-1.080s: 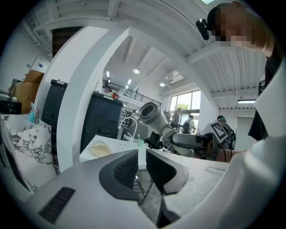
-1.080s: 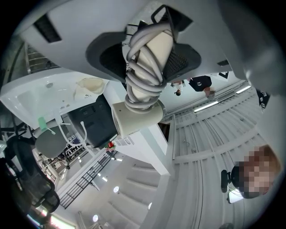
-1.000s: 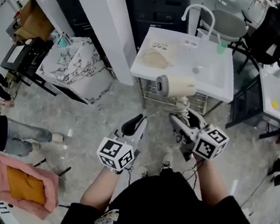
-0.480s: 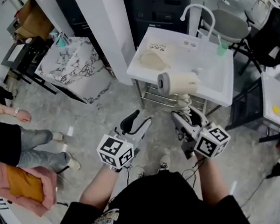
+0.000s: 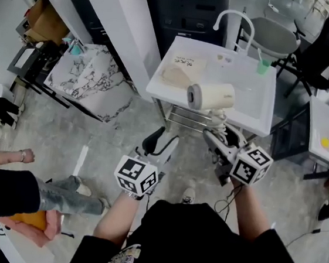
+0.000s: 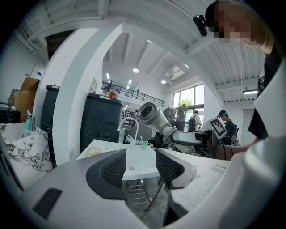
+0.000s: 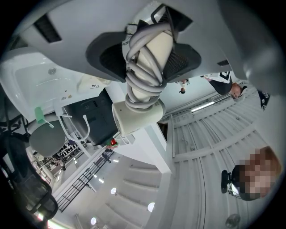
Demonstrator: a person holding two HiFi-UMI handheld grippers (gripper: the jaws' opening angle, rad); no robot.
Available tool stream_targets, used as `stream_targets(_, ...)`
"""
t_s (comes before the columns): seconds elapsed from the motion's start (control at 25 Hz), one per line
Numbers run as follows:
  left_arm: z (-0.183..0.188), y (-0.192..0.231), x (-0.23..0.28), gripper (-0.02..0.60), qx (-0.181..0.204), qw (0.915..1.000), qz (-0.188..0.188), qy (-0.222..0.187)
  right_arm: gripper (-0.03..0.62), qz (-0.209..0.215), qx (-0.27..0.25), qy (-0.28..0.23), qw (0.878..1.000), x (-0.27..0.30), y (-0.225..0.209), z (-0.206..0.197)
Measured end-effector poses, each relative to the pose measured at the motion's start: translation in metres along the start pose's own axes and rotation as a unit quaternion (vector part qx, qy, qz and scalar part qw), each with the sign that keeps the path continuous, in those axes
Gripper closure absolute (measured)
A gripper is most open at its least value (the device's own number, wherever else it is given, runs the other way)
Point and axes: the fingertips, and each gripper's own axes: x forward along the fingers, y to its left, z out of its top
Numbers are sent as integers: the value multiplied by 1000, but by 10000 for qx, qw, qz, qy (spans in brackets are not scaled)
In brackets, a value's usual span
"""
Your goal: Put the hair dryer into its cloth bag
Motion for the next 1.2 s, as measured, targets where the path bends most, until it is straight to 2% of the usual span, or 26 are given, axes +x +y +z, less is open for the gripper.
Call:
stream_targets(0.4,14,11,29,385,151,9998,96,-3,336,38,-15,-117,9999,4,-27,23)
stream_targets(0.72,23,41,58,385,195,9998,-1,-6,336,-165,-26,-185,9997,20,-53,34)
stream_targets(0.92,30,74,76,385,189,9996,-186,-20,336,-385,-64,-259,9989,44,-64,42)
stream_targets(1.2,48,141,100,385,204,9981,-573,90,336,-842,28,-482,9953,98,-78,57)
